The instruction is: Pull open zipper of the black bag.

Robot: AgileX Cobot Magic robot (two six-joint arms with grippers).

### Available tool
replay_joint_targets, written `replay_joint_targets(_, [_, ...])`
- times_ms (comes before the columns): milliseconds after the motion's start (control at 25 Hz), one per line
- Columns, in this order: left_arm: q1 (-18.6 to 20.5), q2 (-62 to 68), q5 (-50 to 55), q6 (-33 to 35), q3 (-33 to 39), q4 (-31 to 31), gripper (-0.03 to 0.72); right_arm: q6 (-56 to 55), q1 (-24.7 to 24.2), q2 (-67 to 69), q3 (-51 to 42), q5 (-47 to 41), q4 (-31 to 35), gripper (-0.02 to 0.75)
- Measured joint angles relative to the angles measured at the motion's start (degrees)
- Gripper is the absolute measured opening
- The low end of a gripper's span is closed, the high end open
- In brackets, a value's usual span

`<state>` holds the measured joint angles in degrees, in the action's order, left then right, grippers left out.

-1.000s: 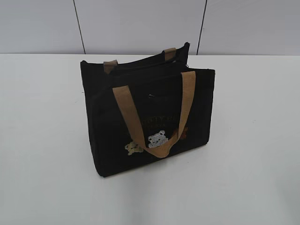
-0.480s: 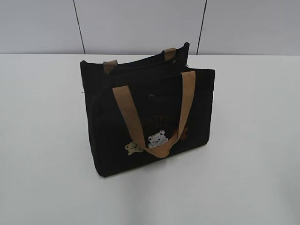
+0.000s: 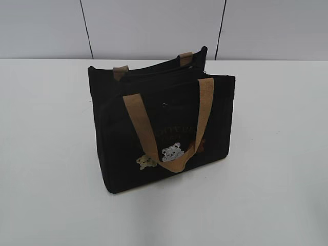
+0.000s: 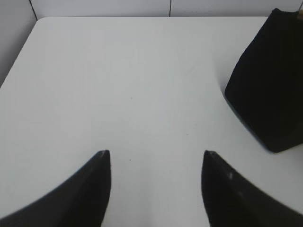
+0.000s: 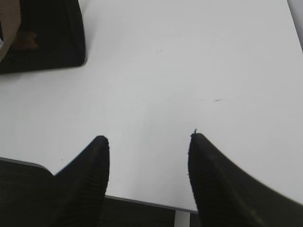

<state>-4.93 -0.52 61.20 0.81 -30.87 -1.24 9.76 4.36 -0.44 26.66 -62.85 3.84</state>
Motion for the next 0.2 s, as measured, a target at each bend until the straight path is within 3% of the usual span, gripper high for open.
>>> replay_joint_targets(200, [0.00,0.00,0.00,0.00,0.00,0.00,0.454,0.00,-0.06,0.00,0.00,0.00,0.00,0.410])
